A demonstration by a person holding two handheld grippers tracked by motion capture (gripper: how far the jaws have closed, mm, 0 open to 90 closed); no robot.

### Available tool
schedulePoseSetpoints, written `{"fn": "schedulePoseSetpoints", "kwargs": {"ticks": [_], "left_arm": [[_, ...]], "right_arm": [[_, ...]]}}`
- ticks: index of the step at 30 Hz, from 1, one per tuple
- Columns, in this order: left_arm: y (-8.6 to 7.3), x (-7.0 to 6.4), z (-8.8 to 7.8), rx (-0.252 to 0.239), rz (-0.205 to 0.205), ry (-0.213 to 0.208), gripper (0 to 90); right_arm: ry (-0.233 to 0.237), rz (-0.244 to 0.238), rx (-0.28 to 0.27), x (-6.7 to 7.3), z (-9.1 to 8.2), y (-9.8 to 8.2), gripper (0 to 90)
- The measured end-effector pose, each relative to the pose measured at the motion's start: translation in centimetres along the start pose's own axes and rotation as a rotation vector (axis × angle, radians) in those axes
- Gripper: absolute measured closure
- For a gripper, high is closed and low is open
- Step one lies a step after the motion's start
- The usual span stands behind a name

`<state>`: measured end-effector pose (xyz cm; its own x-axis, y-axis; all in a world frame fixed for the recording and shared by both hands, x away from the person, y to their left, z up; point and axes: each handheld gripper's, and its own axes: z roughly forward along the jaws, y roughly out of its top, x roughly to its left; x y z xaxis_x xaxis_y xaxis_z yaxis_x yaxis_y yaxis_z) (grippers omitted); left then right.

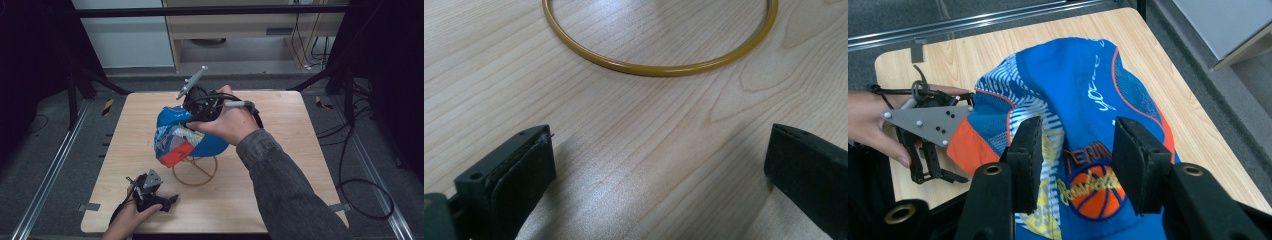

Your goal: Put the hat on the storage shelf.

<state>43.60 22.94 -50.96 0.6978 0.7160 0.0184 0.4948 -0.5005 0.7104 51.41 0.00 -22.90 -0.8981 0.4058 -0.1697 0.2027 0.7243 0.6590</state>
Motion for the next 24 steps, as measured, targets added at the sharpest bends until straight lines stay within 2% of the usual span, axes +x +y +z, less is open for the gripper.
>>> {"fn": "schedulePoseSetpoints", "kwargs": {"ticks": [13,21,24], "left_arm": [[0.0,0.0,0.0,0.000,0.000,0.000,0.0],[0.0,0.0,0.0,0.000,-0.001,0.001,0.0],[0.0,0.0,0.0,0.000,-0.002,0.001,0.0]], "right_arm": [[-0.021,0.024,-0.021,-0.2,-0.8,-0.7,42.1],[-0.039,0.042,-0.040,-0.3,-1.2,-1.1,30.7],[-0.044,0.062,-0.052,-0.3,-1.2,-1.3,23.0]]}}
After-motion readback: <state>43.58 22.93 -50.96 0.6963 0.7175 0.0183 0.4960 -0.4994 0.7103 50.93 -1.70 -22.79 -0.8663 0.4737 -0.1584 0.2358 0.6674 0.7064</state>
